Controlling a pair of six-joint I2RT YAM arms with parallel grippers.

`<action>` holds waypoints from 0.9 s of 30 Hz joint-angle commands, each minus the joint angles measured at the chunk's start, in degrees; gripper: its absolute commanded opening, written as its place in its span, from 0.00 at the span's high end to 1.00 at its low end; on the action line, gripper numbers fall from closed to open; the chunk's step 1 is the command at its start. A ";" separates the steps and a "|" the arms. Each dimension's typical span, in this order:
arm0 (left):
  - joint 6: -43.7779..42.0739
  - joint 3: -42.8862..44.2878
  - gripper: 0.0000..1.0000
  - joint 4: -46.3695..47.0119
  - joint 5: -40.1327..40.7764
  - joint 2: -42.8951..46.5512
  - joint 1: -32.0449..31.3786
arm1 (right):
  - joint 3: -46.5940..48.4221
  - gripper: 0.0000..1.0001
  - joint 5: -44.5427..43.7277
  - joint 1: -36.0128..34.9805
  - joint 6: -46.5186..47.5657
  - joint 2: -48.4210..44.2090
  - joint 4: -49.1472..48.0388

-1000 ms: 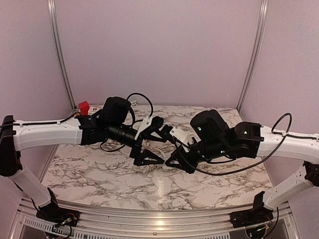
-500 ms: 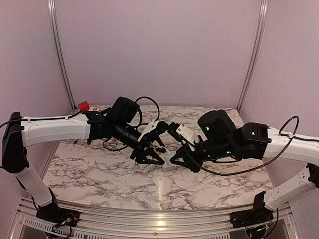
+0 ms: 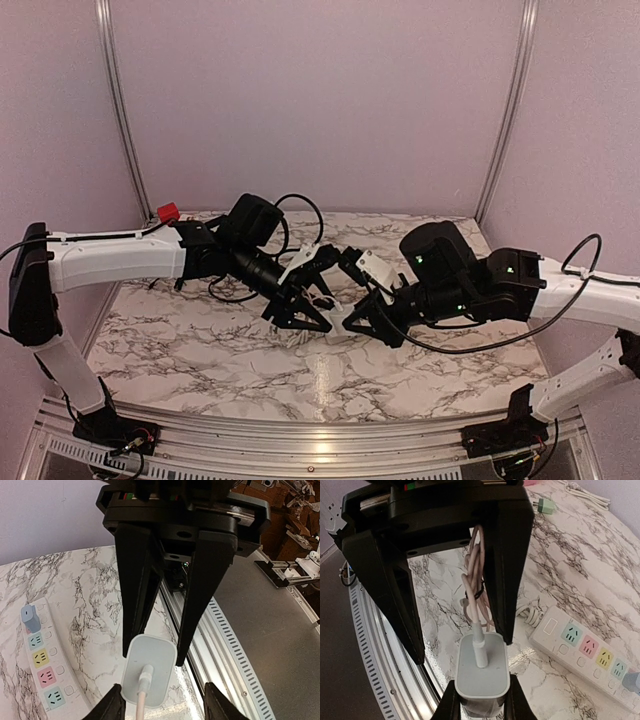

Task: Insert the plug
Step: Pass from the right arm to the left

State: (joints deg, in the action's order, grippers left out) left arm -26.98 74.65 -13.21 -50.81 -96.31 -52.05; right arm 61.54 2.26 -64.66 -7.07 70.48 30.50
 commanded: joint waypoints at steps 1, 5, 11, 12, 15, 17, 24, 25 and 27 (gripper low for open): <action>0.71 2.09 0.46 -1.38 -1.32 -1.45 -0.24 | 0.29 1.00 3.26 -0.36 1.51 0.00 -3.90; 0.62 2.14 0.48 -1.38 -2.11 -1.49 -0.26 | 0.39 1.00 3.98 -0.33 1.70 0.01 -4.82; 0.96 2.38 0.65 -1.38 -2.42 -1.99 -0.32 | 0.95 1.00 4.74 -0.35 1.80 0.01 -5.60; 0.97 2.38 0.68 -1.42 -2.46 -2.00 -0.37 | 1.05 1.00 4.72 -0.36 1.81 0.08 -5.66; 1.19 2.56 0.69 -1.38 -2.69 -2.07 -0.38 | 1.20 1.00 4.59 -0.35 1.89 0.27 -5.70; 1.31 2.59 0.63 -1.38 -2.53 -1.96 -0.37 | 1.22 1.00 4.67 -0.37 1.89 0.27 -5.80; 1.67 2.78 0.71 -1.39 -2.62 -2.33 -0.44 | 0.95 1.00 5.51 -0.37 1.71 -0.40 -7.08; 1.74 2.81 0.74 -1.37 -2.69 -2.35 -0.47 | 0.88 1.00 5.55 -0.37 1.71 -0.54 -7.30; 1.99 2.94 0.82 -1.39 -2.59 -2.47 -0.45 | 0.71 1.00 5.56 -0.35 1.67 -0.80 -7.72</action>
State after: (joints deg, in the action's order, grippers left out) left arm -28.10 75.26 -13.63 -53.17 -96.84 -51.86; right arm 61.54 5.52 -64.53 -7.92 70.46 29.58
